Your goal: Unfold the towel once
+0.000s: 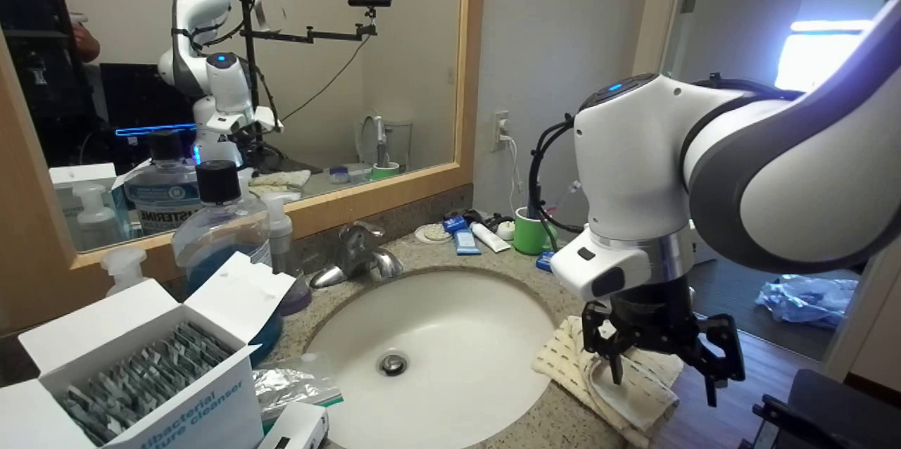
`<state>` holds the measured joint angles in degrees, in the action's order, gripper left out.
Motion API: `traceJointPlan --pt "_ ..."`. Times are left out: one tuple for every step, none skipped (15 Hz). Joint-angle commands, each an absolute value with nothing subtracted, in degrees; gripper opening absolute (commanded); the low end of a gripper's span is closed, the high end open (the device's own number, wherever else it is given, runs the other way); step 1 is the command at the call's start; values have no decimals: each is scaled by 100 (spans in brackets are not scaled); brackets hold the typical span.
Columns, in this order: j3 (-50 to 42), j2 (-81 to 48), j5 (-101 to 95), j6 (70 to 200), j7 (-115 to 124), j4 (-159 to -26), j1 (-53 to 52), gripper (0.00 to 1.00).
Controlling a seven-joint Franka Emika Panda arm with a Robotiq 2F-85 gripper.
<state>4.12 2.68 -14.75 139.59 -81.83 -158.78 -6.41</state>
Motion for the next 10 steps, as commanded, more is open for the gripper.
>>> traceJointPlan --pt "461 517 -1763 13851 -8438 -15924 -646 100" --pt "474 572 -1756 13873 -8510 -15943 -670 100" --pt "489 613 -1755 13879 -8634 -15950 -693 100" --pt "511 656 -1666 13881 -8808 -15942 -733 100" --pt "532 706 -1625 13900 -8976 -15945 -769 100" --pt "553 774 -1560 13936 -9187 -15947 -813 100" --pt "567 831 -1545 13976 -9393 -15957 -858 100" --pt "585 885 -1585 14030 -9682 -15962 -910 100" --pt "592 910 -1587 14103 -9926 -15970 -958 100" --pt "593 900 -1587 14135 -10200 -15969 -1008 100"
